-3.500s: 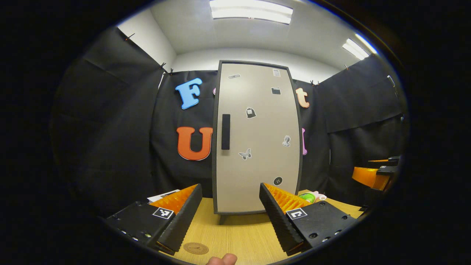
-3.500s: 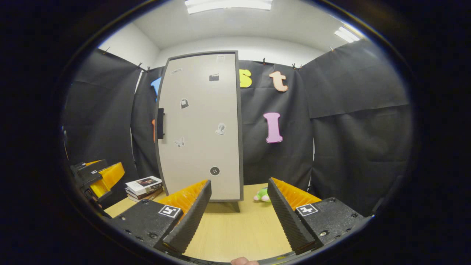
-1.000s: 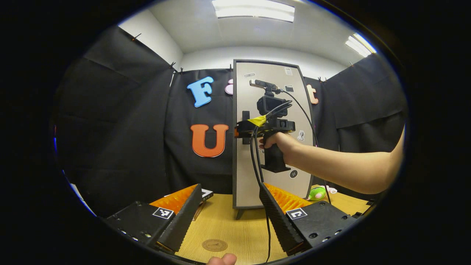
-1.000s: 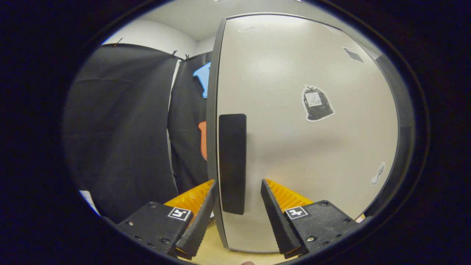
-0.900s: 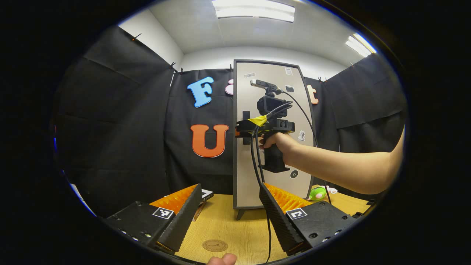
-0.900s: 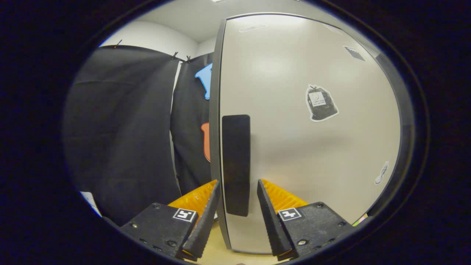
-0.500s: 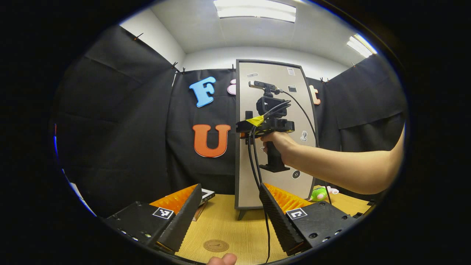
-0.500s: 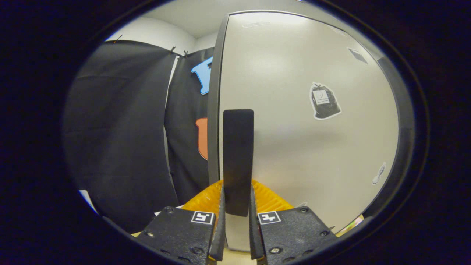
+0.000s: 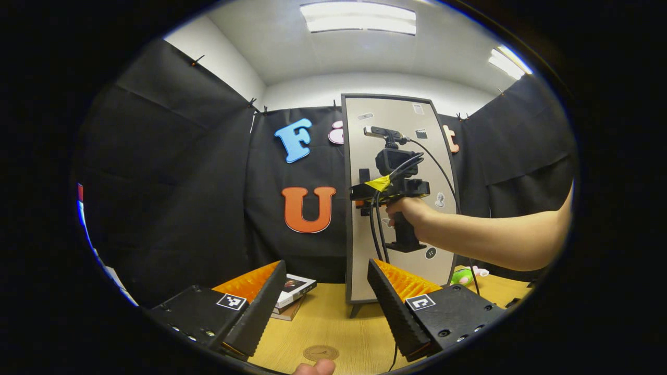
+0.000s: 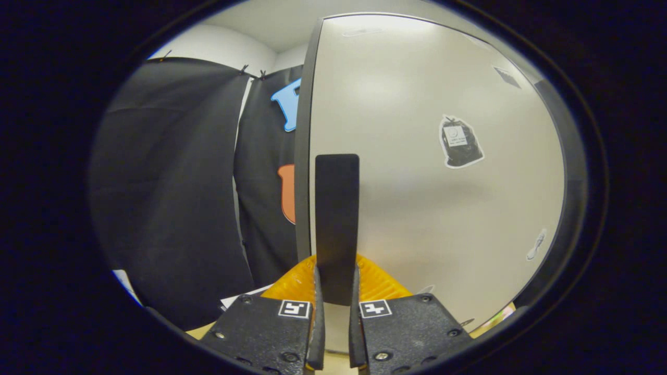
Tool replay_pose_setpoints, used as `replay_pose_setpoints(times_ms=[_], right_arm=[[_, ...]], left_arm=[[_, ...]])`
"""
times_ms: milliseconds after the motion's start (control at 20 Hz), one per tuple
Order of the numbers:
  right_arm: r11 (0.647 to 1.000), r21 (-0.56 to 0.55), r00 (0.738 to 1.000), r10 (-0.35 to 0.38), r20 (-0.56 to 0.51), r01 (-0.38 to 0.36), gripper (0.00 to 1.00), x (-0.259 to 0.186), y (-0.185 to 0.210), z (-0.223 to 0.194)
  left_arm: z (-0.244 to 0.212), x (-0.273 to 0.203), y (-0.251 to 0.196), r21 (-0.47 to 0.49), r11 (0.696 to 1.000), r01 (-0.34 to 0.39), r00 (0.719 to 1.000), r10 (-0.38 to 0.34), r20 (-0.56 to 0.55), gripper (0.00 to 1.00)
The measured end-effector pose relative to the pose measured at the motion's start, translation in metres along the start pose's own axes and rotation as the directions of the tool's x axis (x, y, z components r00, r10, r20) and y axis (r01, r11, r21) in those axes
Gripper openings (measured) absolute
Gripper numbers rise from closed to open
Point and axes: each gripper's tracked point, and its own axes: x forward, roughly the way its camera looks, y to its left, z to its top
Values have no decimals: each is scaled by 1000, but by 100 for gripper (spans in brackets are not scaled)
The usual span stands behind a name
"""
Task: Open the cabinet door with the right hand, grasp the bottle in the cabinet with the left hand and place it on the coaster, then close the cabinet door with the right hand.
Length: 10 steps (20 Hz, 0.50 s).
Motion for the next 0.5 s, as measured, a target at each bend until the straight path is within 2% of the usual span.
replay_pose_setpoints(times_ms=[250,500], right_arm=[[1000,12,1000,25,-8,-25,19,-10,3,0],[999,30,999,43,0,-43,19,-41,9,1]], left_arm=[[-3,-4,-5,-7,1000,10,1000,-10,-11,95],[-6,-3,-9,-12,999,29,999,-30,-12,95]])
